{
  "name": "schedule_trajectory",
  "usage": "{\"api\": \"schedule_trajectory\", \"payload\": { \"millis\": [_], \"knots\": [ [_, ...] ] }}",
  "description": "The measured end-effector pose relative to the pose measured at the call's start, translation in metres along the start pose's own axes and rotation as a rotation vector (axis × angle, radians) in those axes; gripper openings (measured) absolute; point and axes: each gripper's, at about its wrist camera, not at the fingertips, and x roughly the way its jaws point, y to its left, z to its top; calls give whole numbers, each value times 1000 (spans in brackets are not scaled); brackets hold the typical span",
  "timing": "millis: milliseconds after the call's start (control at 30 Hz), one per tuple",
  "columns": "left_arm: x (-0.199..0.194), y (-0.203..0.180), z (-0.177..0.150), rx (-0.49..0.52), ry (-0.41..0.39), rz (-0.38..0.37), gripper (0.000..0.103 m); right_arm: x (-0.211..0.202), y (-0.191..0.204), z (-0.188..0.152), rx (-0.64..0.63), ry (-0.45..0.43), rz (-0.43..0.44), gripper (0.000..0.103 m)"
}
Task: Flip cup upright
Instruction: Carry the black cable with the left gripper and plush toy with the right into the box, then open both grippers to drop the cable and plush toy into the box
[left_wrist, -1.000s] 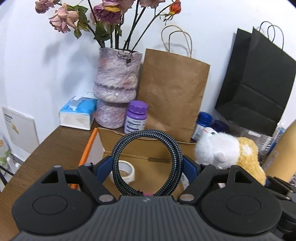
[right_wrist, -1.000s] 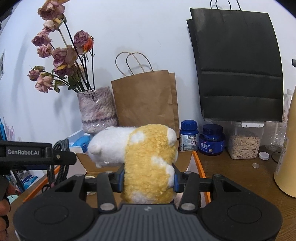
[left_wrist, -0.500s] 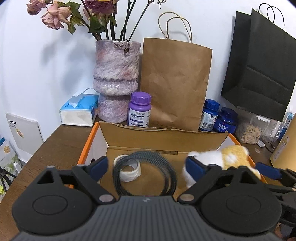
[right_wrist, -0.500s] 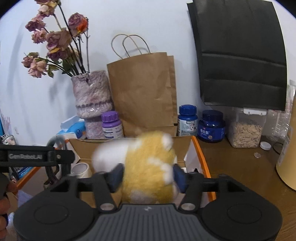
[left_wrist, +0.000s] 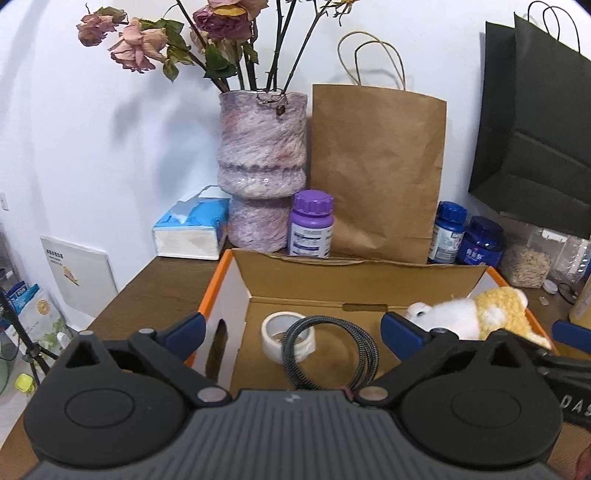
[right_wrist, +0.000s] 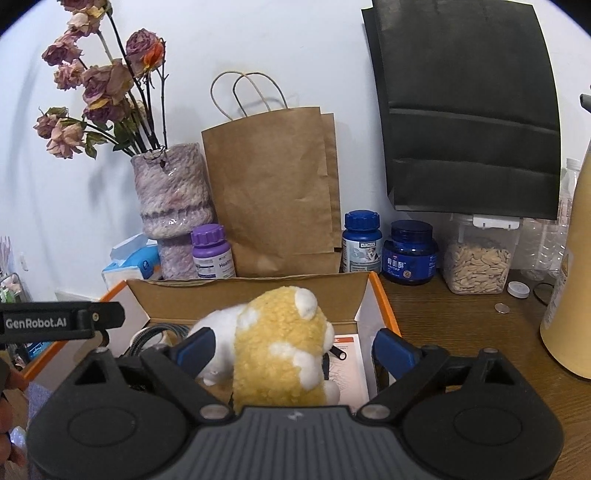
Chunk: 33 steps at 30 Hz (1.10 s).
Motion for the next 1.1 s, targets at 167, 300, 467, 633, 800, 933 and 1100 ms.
{"api": "schedule_trajectory", "payload": {
  "millis": [167,300,467,633,800,933,1100],
  "knots": [
    [-3,4,-5,19,9,6,103,-4,0,-1,2,-6,-2,93],
    [-6,8,-10,28,7,3,103,-8,1,-1,-1,-14,3,93],
    [-7,12,-14,27,9,7,103,-13,2,-3,-7,-20,6,93],
    [-8,22,-17,-3,-4,-24,103,-17,-1,-5,-6,-21,2,93],
    [-7,24,-25,-24,0,-54,103,-23,-2,-10,-7,-18,-1,93],
    [-9,23,-29,-22,-3,-42,103,-28,-2,-14,-12,-18,-2,93],
    [-14,22,-34,-17,-13,-51,103,-35,-2,-19,-16,-15,-5,93]
  ]
}}
